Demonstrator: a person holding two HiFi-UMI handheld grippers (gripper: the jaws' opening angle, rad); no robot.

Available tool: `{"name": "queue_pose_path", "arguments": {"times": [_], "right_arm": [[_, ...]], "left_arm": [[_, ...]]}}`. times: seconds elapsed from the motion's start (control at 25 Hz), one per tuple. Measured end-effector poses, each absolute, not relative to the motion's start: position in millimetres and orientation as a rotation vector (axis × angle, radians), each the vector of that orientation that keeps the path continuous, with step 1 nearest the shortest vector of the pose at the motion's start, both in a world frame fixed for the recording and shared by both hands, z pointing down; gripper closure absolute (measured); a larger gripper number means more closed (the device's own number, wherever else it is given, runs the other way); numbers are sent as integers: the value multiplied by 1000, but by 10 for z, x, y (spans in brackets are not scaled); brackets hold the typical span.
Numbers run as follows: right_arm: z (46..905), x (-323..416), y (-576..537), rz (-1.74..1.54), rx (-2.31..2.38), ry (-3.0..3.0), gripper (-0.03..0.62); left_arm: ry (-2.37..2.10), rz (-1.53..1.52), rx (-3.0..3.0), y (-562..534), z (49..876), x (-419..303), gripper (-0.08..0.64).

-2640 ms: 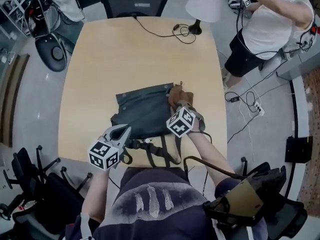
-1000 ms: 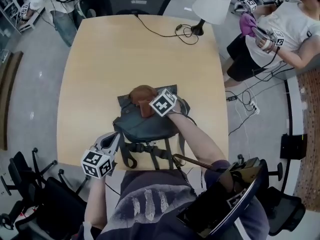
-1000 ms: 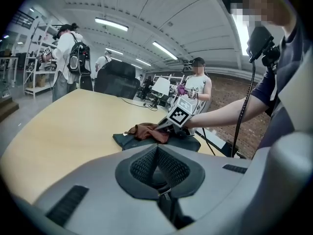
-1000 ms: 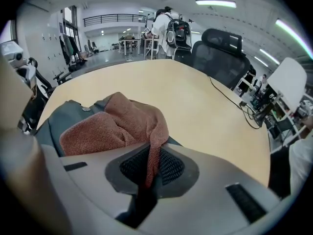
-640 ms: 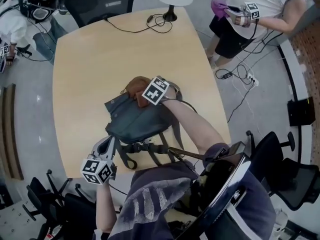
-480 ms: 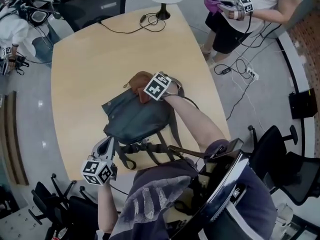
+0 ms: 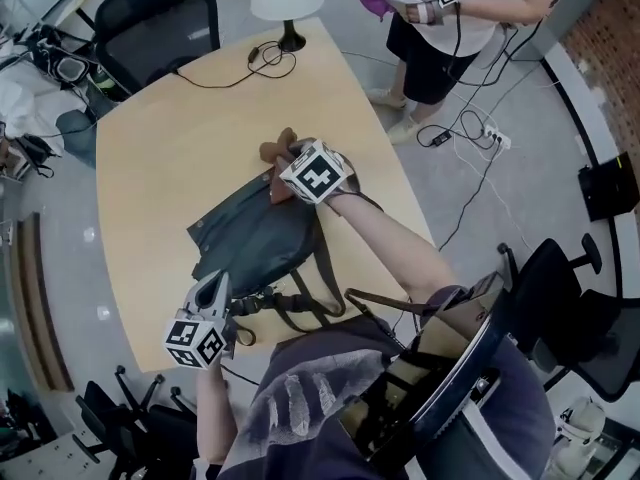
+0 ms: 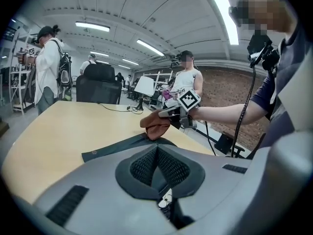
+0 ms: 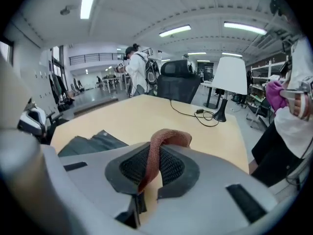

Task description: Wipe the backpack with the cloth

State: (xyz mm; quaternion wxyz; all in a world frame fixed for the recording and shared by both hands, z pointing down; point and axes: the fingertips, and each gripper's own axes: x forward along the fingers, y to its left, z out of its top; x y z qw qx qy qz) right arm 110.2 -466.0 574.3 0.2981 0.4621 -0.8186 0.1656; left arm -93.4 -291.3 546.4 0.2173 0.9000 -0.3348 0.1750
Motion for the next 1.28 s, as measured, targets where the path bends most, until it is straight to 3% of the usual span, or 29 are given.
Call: {"name": "queue_pose_path", "arguments": {"times": [0.44, 0.76, 1.28], "right_arm": [[5081, 650, -3582, 744, 885, -2701, 560], [4432, 334, -2663, 717, 678, -2907, 560], [4128, -487, -1528, 677, 672, -2918, 560]], "left_arm": [[-1047, 453, 2478, -2344, 5284, -491, 554], [-1159, 312, 2540, -2141, 4859, -810, 554], [-1073, 113, 2636, -1162, 4637, -1356, 554]]}}
